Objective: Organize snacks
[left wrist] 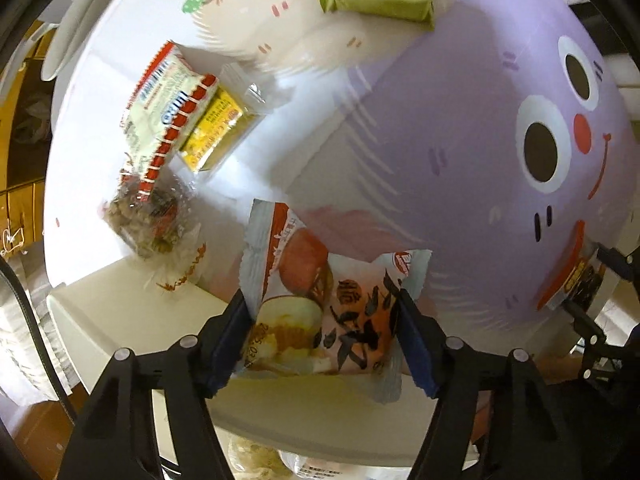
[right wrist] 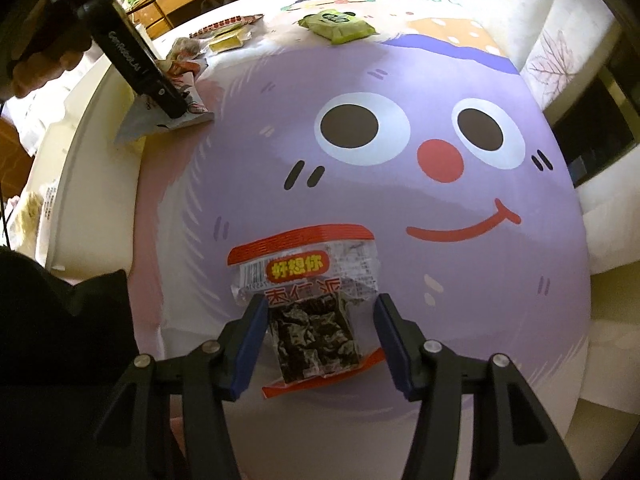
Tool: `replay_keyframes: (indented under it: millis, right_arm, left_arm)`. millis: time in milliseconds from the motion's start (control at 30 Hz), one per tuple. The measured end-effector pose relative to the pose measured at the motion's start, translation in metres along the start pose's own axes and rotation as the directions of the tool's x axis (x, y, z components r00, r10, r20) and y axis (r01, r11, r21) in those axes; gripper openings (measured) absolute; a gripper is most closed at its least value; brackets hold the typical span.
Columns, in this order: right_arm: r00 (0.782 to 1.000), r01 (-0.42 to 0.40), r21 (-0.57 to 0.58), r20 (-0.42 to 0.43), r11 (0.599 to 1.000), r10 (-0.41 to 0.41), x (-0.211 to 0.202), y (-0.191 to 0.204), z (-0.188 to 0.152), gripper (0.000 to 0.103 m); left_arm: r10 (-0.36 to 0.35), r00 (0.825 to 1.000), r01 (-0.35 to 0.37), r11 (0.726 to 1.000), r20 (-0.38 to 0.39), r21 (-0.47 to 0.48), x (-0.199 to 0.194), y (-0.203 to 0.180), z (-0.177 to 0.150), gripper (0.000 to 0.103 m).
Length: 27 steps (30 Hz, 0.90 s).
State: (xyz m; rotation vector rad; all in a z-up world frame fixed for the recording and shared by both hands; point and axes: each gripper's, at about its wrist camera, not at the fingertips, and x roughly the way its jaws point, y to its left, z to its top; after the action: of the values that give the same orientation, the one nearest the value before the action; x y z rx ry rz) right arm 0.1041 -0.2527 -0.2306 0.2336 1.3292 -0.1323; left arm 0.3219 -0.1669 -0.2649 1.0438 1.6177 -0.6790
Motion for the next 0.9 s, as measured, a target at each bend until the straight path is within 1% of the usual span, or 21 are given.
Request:
replay_keyframes:
  millis: [100,167,200,233,267,300,400,433,467,533,600,633,667,700,733,767,800,833,900]
  right_arm:
    - [0.999,-0.035,0.036,0.014,0.999,0.035,-0.004,-0.004,-0.002,0.054]
    - [0.998,-0.054,0.056,0.028,0.997,0.053,-0.007,-0.006,-0.002,0.054]
    - [0.997,-0.066,0.063,0.036,0.996,0.063,-0.009,-0.005,-0.002,0.05]
    - [0.996,-0.08,0.068,0.043,0.994,0.077,-0.011,-0.004,-0.002,0.033]
    - [0.995,-0.086,0.076,0.053,0.993,0.082,-0.013,-0.005,-0.001,0.022]
    - [0.995,-0.087,0.084,0.055,0.993,0.083,-0.015,-0.006,0.0,0.014]
    - [0.993,-0.097,0.113,0.073,0.989,0.089,-0.019,-0.008,0.001,0.012]
    - [0.993,-0.095,0.114,0.077,0.989,0.087,-0.021,-0.008,0.002,0.012]
    - [0.993,-0.095,0.119,0.08,0.988,0.086,-0.022,-0.008,0.002,0.012]
    - [0.993,-0.095,0.143,0.084,0.985,0.083,-0.021,-0.001,0.0,0.012]
    - [0.993,-0.108,0.187,0.074,0.976,0.096,-0.02,0.0,0.001,0.013]
    - [0.992,-0.116,0.209,0.068,0.971,0.104,-0.02,0.0,0.0,0.013]
    - [0.992,-0.123,0.217,0.063,0.968,0.112,-0.02,0.001,0.0,0.015]
    - [0.992,-0.126,0.224,0.055,0.966,0.116,-0.018,0.003,0.0,0.022]
    - [0.993,-0.12,0.23,0.049,0.966,0.112,-0.018,0.006,0.001,0.032]
    - [0.993,-0.114,0.234,0.043,0.965,0.107,-0.017,0.009,0.002,0.037]
    - [0.994,-0.111,0.236,0.038,0.965,0.105,-0.015,0.012,0.003,0.044]
    - [0.994,-0.108,0.238,0.033,0.965,0.103,-0.015,0.014,0.004,0.047]
    - [0.995,-0.1,0.239,0.021,0.966,0.098,-0.014,0.02,0.005,0.047]
  left_arm:
    - [-0.004,0.999,0.005,1.0,0.036,-0.015,-0.015,0.0,-0.006,0.068]
    - [-0.01,0.998,0.012,1.0,0.065,-0.022,-0.026,0.004,-0.015,0.068]
    - [-0.011,0.997,0.013,1.0,0.083,-0.024,-0.033,0.002,-0.018,0.068]
    - [-0.013,0.995,0.016,1.0,0.095,-0.025,-0.038,0.001,-0.021,0.068]
    - [-0.019,0.993,0.022,0.999,0.113,-0.026,-0.046,-0.001,-0.024,0.068]
    - [-0.024,0.992,0.028,0.999,0.126,-0.028,-0.052,-0.001,-0.027,0.068]
    - [-0.045,0.984,0.053,0.998,0.174,-0.041,-0.075,0.004,-0.038,0.068]
    - [-0.051,0.981,0.06,0.997,0.188,-0.046,-0.08,0.008,-0.043,0.068]
    - [-0.058,0.975,0.072,0.996,0.215,-0.059,-0.091,0.008,-0.058,0.068]
    - [-0.069,0.966,0.092,0.993,0.25,-0.078,-0.103,0.009,-0.07,0.069]
    - [-0.077,0.952,0.115,0.987,0.296,-0.112,-0.118,0.012,-0.089,0.069]
    - [-0.08,0.944,0.128,0.983,0.321,-0.132,-0.128,0.007,-0.099,0.069]
    - [-0.082,0.939,0.136,0.98,0.333,-0.142,-0.132,0.01,-0.102,0.069]
    - [-0.081,0.932,0.148,0.975,0.354,-0.164,-0.139,0.014,-0.113,0.069]
    - [-0.079,0.925,0.158,0.97,0.373,-0.185,-0.146,0.018,-0.124,0.069]
    - [-0.077,0.921,0.162,0.967,0.382,-0.197,-0.152,0.016,-0.129,0.069]
    - [-0.072,0.915,0.171,0.961,0.398,-0.219,-0.156,0.022,-0.141,0.069]
    - [-0.067,0.909,0.179,0.954,0.411,-0.24,-0.159,0.028,-0.153,0.069]
    - [-0.059,0.902,0.19,0.944,0.428,-0.27,-0.159,0.035,-0.172,0.069]
